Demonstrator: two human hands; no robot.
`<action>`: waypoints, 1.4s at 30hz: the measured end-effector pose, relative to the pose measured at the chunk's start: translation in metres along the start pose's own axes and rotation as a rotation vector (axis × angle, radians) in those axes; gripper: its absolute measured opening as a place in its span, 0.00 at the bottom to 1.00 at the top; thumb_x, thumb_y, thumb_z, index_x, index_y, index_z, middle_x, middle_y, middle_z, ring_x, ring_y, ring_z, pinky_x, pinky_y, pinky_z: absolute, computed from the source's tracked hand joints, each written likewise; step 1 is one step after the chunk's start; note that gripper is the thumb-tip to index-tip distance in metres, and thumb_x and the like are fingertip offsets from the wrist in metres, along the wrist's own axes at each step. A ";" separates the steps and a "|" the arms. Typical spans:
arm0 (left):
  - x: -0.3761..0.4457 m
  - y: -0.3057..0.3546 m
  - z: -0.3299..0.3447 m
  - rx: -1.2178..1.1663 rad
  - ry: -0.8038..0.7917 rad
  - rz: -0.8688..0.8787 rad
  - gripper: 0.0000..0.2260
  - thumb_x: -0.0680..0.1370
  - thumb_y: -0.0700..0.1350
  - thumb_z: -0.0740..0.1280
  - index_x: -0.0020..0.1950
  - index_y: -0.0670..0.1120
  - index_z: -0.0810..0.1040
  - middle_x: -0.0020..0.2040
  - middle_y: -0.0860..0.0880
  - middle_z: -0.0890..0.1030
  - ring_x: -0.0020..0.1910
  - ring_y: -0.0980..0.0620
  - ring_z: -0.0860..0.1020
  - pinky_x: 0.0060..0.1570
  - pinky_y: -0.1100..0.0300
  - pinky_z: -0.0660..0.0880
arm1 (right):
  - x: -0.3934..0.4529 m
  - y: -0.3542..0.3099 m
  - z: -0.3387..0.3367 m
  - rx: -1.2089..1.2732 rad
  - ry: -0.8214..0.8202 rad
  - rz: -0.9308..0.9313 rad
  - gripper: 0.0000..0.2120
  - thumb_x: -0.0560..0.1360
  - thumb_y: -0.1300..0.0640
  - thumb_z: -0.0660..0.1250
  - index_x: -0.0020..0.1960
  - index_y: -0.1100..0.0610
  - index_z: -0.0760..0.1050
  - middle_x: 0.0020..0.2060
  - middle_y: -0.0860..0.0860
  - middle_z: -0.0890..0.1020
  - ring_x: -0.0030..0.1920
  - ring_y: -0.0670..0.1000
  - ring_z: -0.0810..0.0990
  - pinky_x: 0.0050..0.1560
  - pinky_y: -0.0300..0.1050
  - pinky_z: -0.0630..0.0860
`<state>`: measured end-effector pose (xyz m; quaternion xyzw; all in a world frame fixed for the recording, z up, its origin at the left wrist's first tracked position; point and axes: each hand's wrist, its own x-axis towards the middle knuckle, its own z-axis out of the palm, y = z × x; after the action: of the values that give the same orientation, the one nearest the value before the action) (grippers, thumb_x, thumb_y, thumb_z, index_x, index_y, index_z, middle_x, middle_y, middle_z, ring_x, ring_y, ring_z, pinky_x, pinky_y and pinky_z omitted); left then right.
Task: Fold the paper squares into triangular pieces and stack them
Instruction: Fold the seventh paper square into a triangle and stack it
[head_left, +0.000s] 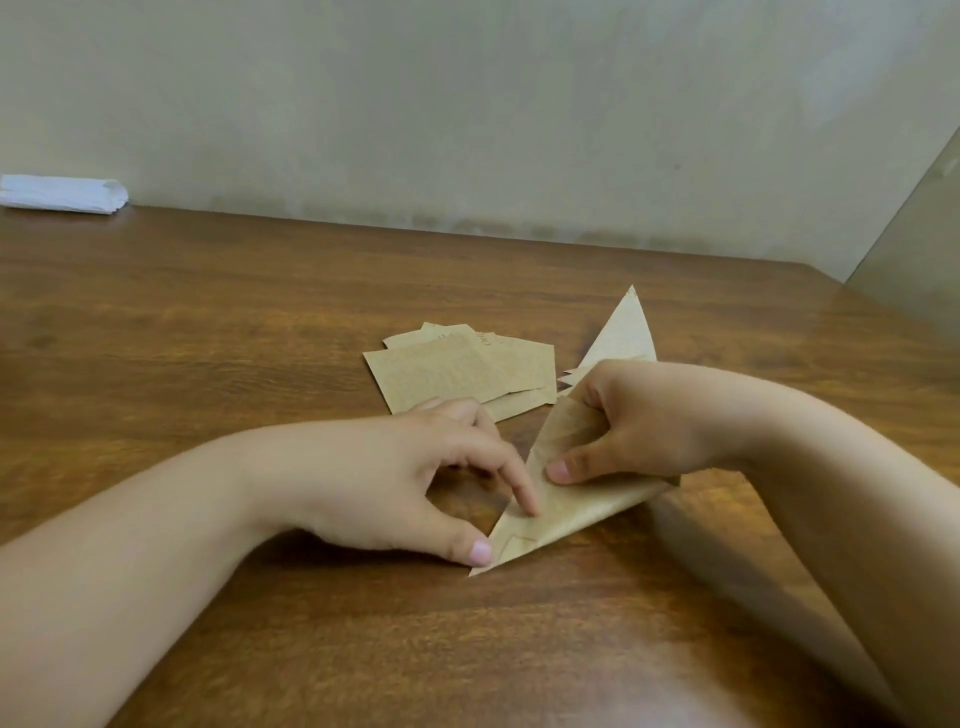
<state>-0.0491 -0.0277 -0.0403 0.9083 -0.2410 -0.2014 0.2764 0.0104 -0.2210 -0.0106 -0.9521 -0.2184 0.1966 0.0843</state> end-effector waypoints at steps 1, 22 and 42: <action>0.000 -0.001 0.000 0.012 0.005 0.000 0.17 0.73 0.54 0.70 0.56 0.71 0.72 0.52 0.68 0.65 0.55 0.74 0.62 0.52 0.79 0.60 | 0.000 -0.001 0.000 -0.029 -0.004 0.002 0.14 0.69 0.39 0.70 0.46 0.48 0.80 0.38 0.45 0.84 0.39 0.45 0.80 0.41 0.40 0.74; 0.003 -0.003 0.010 0.194 0.155 0.001 0.18 0.70 0.64 0.67 0.58 0.76 0.69 0.54 0.67 0.59 0.54 0.78 0.42 0.51 0.76 0.51 | -0.030 -0.005 0.016 -0.086 0.407 0.061 0.17 0.71 0.40 0.68 0.55 0.44 0.68 0.49 0.41 0.70 0.50 0.44 0.71 0.59 0.45 0.69; 0.004 -0.003 0.011 0.165 0.182 -0.017 0.17 0.68 0.64 0.68 0.54 0.78 0.70 0.53 0.68 0.59 0.55 0.77 0.45 0.56 0.76 0.50 | -0.023 0.013 0.049 0.237 0.387 0.162 0.12 0.74 0.44 0.67 0.36 0.51 0.77 0.29 0.46 0.77 0.29 0.43 0.74 0.29 0.36 0.68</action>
<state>-0.0508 -0.0321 -0.0508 0.9445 -0.2227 -0.1000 0.2199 -0.0236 -0.2393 -0.0506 -0.9699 -0.0966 0.0409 0.2198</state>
